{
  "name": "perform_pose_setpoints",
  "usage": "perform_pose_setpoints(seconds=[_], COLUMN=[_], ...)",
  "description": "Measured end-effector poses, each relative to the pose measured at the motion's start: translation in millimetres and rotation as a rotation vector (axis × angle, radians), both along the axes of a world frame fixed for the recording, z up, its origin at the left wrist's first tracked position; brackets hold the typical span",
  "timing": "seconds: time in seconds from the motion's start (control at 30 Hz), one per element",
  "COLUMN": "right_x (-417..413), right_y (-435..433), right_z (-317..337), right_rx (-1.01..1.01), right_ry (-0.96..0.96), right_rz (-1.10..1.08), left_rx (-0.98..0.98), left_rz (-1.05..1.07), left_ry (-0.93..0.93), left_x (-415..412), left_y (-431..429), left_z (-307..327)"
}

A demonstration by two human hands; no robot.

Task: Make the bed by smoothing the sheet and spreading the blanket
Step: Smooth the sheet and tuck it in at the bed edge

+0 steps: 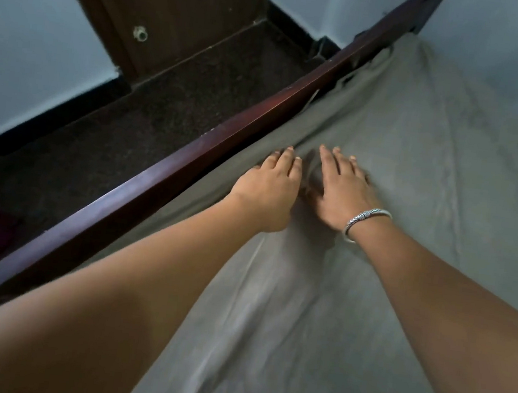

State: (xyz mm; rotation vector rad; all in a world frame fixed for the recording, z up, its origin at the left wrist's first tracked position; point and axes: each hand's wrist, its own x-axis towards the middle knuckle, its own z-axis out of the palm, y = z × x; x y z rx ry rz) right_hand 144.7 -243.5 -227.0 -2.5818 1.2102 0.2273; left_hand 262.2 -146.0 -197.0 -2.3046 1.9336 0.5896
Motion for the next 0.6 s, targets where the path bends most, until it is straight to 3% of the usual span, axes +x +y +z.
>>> perform_pose_setpoints(seconds=[0.1, 0.33, 0.47, 0.6], right_x=[-6.4, 18.6, 41.5, 61.0], right_y=[-26.9, -82.2, -110.4, -126.0], right_z=[-1.9, -5.1, -3.0, 2.7], right_rx=[-0.050, -0.059, -0.092, -0.112], right_ry=[0.011, -0.011, 0.093, 0.210], right_rz=[0.068, 0.138, 0.265, 0.293], left_rx=[0.007, 0.102, 0.066, 0.215], left_rz=[-0.004, 0.225, 0.384, 0.395], left_ry=[-0.021, 0.020, 0.065, 0.066], left_x=[-1.4, -12.3, -0.8, 7.9], left_y=[-34.1, -84.3, -102.8, -124.8], left_z=[-4.8, -14.4, -23.1, -28.8])
